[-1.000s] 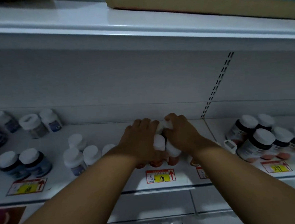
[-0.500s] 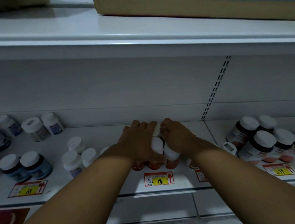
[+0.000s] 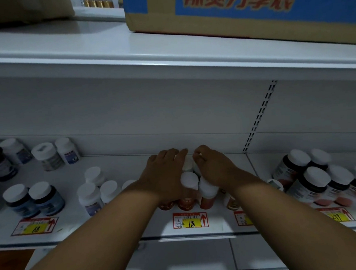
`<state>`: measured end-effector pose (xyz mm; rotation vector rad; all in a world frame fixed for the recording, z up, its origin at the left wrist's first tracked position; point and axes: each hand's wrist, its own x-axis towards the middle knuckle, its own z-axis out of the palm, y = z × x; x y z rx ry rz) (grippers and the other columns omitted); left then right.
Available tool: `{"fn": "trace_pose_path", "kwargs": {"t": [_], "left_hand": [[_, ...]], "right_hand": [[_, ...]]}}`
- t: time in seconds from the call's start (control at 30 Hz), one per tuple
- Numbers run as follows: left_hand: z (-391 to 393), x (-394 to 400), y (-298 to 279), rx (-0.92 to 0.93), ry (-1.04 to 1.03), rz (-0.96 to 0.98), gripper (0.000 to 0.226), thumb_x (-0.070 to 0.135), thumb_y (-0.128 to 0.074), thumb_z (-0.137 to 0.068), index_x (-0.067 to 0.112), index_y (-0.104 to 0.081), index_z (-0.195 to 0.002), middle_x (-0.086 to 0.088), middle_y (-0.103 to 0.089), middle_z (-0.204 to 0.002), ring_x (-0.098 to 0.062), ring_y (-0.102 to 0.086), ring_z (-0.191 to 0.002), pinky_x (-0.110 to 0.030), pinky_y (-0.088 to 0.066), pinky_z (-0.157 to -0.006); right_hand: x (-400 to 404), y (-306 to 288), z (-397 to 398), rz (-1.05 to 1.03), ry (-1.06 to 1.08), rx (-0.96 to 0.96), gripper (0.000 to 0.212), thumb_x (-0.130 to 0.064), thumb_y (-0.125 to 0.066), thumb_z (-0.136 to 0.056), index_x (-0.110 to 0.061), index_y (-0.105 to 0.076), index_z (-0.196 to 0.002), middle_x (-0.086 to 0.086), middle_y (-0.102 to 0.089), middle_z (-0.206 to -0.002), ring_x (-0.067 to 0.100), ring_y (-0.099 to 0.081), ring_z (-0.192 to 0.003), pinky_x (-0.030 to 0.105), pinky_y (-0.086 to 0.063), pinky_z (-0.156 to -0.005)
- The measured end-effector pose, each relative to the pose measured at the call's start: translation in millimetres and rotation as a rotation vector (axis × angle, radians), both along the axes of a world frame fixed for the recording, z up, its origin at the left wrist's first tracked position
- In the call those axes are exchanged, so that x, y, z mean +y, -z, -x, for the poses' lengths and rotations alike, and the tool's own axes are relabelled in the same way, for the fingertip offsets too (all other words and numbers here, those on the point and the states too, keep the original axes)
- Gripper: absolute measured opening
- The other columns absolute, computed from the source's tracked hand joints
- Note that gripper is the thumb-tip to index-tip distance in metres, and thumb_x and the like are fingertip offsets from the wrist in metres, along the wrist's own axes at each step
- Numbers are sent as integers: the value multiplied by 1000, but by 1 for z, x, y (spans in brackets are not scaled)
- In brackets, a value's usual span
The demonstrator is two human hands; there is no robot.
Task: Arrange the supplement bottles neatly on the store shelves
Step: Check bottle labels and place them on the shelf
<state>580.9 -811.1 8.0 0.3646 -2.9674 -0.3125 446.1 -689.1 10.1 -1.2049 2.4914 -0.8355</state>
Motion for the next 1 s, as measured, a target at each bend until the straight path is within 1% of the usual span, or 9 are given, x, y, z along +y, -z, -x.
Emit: {"fn": "trace_pose_path", "kwargs": {"t": [0.13, 0.27, 0.4, 0.53, 0.63, 0.7, 0.77, 0.87, 1.0], "left_hand": [[-17, -2, -6, 100, -33, -54, 110, 88, -48, -66, 29, -14, -152, 4, -27, -154, -18, -22, -139, -38, -17, -113], [-57, -32, -19, 164, -152, -125, 93, 83, -38, -76, 29, -20, -150, 3, -29, -153, -16, -22, -139, -32, -15, -111], [-121, -89, -24, 182, -346, -133, 77, 71, -39, -85, 27, -29, -147, 4, -37, -148, -20, -31, -136, -32, -22, -109], [-190, -141, -23, 211, -410, -36, 65, 62, -47, -89, 21, -43, -139, -1, -51, -136, -24, -47, -123, -35, -35, -100], [-236, -181, -26, 210, -429, -7, 61, 59, -47, -87, 18, -49, -132, -6, -57, -124, -29, -52, -112, -41, -43, -92], [-260, -207, -26, 216, -448, 6, 56, 55, -51, -88, 19, -50, -130, -5, -58, -121, -27, -53, -111, -40, -44, -93], [-281, -226, -24, 204, -443, 18, 55, 52, -55, -88, 19, -50, -132, -3, -57, -123, -25, -52, -113, -37, -42, -94], [-303, -249, -23, 190, -408, 10, 56, 53, -54, -89, 21, -49, -134, -2, -56, -126, -23, -51, -113, -35, -41, -94], [-315, -273, -21, 179, -361, 16, 57, 54, -53, -89, 23, -47, -136, 1, -55, -129, -21, -49, -116, -33, -39, -95]], "right_hand": [[-6, -14, -5, 47, -2, 125, 29, -33, -39, -101, -13, -54, -115, 9, -59, -103, 19, -52, -87, 27, -37, -71], [-41, -31, -32, 93, -67, 271, 28, -29, -42, -100, -12, -54, -118, 13, -57, -106, 27, -56, -93, 30, -39, -73], [-107, -43, -88, 145, -188, 266, 29, -26, -44, -100, -11, -55, -121, 13, -58, -113, 27, -56, -101, 28, -40, -79], [-181, -45, -157, 204, -289, 228, 30, -29, -46, -98, -13, -56, -122, 10, -58, -117, 23, -56, -105, 33, -45, -87], [-239, -40, -203, 200, -353, 210, 32, -29, -51, -96, -13, -55, -124, 9, -57, -118, 21, -56, -104, 28, -41, -82], [-278, -37, -225, 196, -391, 222, 34, -29, -53, -95, -13, -54, -126, 11, -55, -120, 23, -55, -104, 26, -38, -79], [-313, -34, -241, 152, -435, 217, 40, -27, -55, -95, -11, -51, -131, 13, -50, -129, 26, -53, -112, 27, -39, -87], [-354, -26, -250, -46, -455, 209, 52, -25, -55, -95, -11, -39, -143, 15, -36, -144, 29, -47, -122, 37, -40, -102], [-378, -14, -250, -295, -443, 355, 45, -15, -57, -91, -8, -43, -133, 17, -40, -134, 32, -52, -110, 41, -47, -92]]}}
